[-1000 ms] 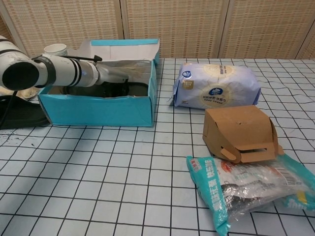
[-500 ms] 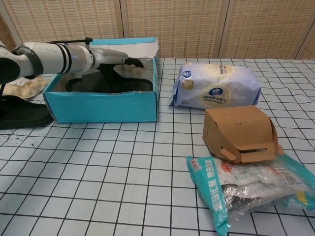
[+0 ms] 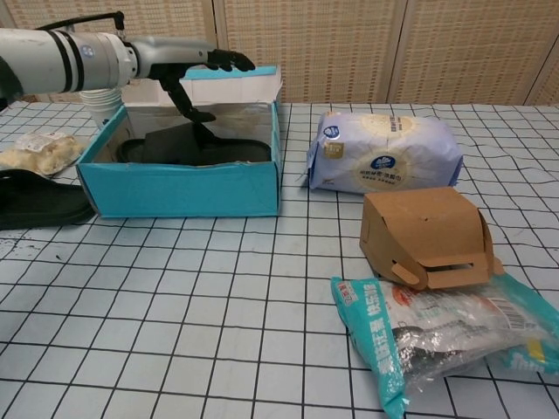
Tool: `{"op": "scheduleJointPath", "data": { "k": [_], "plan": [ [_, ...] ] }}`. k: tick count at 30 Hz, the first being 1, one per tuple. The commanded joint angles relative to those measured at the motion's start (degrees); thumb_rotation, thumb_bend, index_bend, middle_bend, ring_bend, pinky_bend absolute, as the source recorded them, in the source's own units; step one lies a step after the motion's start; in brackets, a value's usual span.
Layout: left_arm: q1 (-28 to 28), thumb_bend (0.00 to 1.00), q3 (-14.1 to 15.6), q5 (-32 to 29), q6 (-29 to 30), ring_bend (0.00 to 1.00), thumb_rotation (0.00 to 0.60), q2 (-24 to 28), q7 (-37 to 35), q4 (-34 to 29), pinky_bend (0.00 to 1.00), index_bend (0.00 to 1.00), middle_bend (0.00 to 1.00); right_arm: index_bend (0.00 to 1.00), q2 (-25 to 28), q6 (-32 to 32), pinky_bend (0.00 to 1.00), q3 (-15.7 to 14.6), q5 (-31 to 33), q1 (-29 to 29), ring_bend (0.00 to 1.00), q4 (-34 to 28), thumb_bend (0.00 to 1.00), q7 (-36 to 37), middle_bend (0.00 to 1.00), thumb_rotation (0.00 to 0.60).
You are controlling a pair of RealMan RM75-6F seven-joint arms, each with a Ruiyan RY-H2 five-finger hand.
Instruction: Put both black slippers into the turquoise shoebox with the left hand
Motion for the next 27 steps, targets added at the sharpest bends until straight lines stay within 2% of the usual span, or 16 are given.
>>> {"op": "scheduleJointPath", "data": {
  "k": [1, 5, 9, 16, 23, 27],
  "plan": [
    [7.66, 0.36, -0.41, -1.52, 9.83, 0.00, 0.600, 10.95, 6.95, -15.68, 0.03, 0.00, 0.00, 0.00, 0.12, 0.60, 0.00, -0.14, -0.57, -0.25, 0.00, -0.21, 0.08, -0.03, 0.00, 0.600],
    [14.85, 0.36, 1.93, -4.77, 14.01, 0.00, 0.600, 17.90, 14.89, -25.16, 0.03, 0.00, 0.00, 0.00, 0.41, 1.10, 0.00, -0.60, -1.48, -0.53, 0.00, -0.67, 0.08, 0.34, 0.00, 0.600],
    [20.18, 0.34, 3.51, -10.33, 14.61, 0.00, 0.600, 20.96, 19.66, -27.48, 0.03, 0.00, 0.00, 0.00, 0.50, 1.44, 0.00, -1.00, -2.39, -0.65, 0.00, -0.96, 0.08, 0.22, 0.00, 0.600],
    [25.35, 0.30, 5.56, -18.87, 8.77, 0.00, 0.600, 18.34, 21.17, -20.96, 0.02, 0.00, 0.00, 0.00, 0.38, 1.10, 0.00, -1.48, -3.14, -0.54, 0.00, -1.27, 0.08, 0.12, 0.00, 0.600],
    [26.96, 0.27, 5.84, -18.00, 5.22, 0.00, 0.600, 13.40, 18.82, -14.03, 0.02, 0.00, 0.00, 0.00, 0.22, 1.91, 0.00, -1.11, -2.71, -0.94, 0.00, -1.26, 0.08, -0.36, 0.00, 0.600],
    [27.02, 0.28, 5.75, -17.66, 2.29, 0.00, 0.600, 12.28, 17.42, -12.37, 0.02, 0.00, 0.00, 0.00, 0.11, 2.18, 0.00, -0.89, -2.24, -1.15, 0.00, -1.56, 0.08, -1.16, 0.00, 0.600]
  ]
}}
